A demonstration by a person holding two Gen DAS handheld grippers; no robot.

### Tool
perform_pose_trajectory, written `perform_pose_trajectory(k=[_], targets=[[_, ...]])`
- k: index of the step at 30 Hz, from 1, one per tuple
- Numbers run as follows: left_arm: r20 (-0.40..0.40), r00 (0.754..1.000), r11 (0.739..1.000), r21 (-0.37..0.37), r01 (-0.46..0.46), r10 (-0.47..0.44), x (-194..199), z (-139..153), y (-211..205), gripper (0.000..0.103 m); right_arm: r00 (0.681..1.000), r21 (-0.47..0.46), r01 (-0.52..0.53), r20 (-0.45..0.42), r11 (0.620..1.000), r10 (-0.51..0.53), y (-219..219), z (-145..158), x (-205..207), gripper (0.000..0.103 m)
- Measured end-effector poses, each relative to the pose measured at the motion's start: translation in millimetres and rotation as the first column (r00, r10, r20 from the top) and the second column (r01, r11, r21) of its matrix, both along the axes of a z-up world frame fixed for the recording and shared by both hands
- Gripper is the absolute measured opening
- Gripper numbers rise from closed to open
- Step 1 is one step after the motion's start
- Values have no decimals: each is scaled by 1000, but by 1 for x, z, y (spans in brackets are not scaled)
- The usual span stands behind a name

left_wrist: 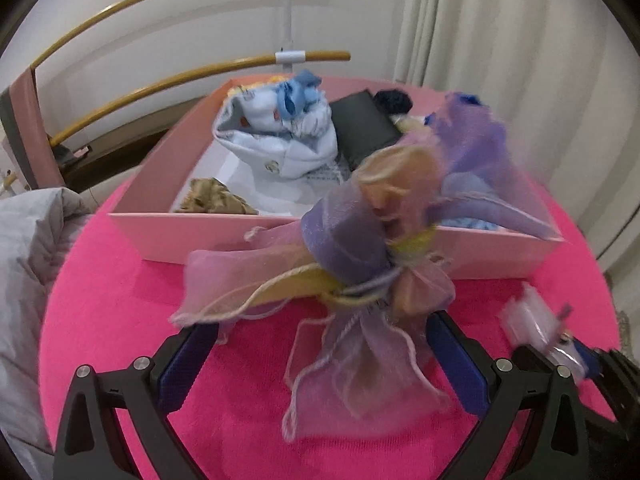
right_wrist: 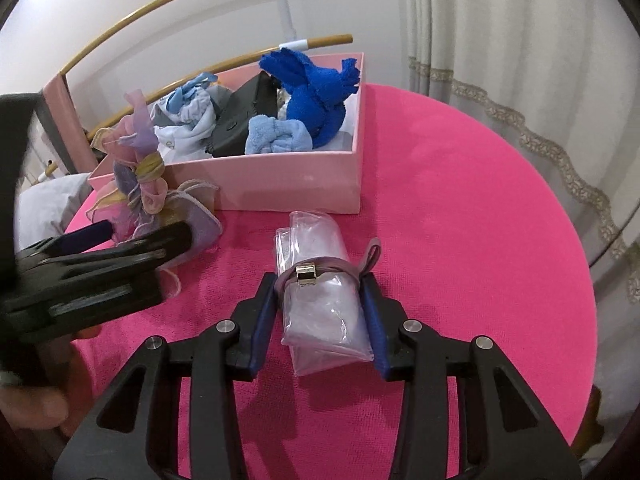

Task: Organize soft objects
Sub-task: 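Grasp the sheer ribbon bow with the left gripper while the right grasps the clear strapped sachet, then carry the ribbon bow and clear sachet over the pink box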

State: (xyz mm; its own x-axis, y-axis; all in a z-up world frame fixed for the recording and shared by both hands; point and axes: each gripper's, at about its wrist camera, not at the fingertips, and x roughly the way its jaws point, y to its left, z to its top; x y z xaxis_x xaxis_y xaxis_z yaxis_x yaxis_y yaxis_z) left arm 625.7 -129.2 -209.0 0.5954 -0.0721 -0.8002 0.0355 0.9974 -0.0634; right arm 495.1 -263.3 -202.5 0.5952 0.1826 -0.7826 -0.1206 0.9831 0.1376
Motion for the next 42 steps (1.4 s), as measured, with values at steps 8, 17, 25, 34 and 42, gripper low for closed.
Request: perform_pose_trajectory(k=[8,17,25,34,42], targets=[[-1,999,997,-69,43,-44,1,-5,14,16,1000,0,3,2,1000,-3,-1,1,0,38],[27,998,997,-46,60,-58,-31,6,35,10,1000,42,12,1,999,-12,1,4,-20,37],[60,996,997,-42,63,-61,-63,24,46,10,999,33,7,32,999,-8,10,23,-43,37],[102,994,998,-44,45,-40,-109,52,66,10,996,24,-28,81,999,26,31,48,-70,37],[145,989,997,-65,28,-19,-161,80,89,11,990,13,-60,129,998,58,51,73,-94,37]])
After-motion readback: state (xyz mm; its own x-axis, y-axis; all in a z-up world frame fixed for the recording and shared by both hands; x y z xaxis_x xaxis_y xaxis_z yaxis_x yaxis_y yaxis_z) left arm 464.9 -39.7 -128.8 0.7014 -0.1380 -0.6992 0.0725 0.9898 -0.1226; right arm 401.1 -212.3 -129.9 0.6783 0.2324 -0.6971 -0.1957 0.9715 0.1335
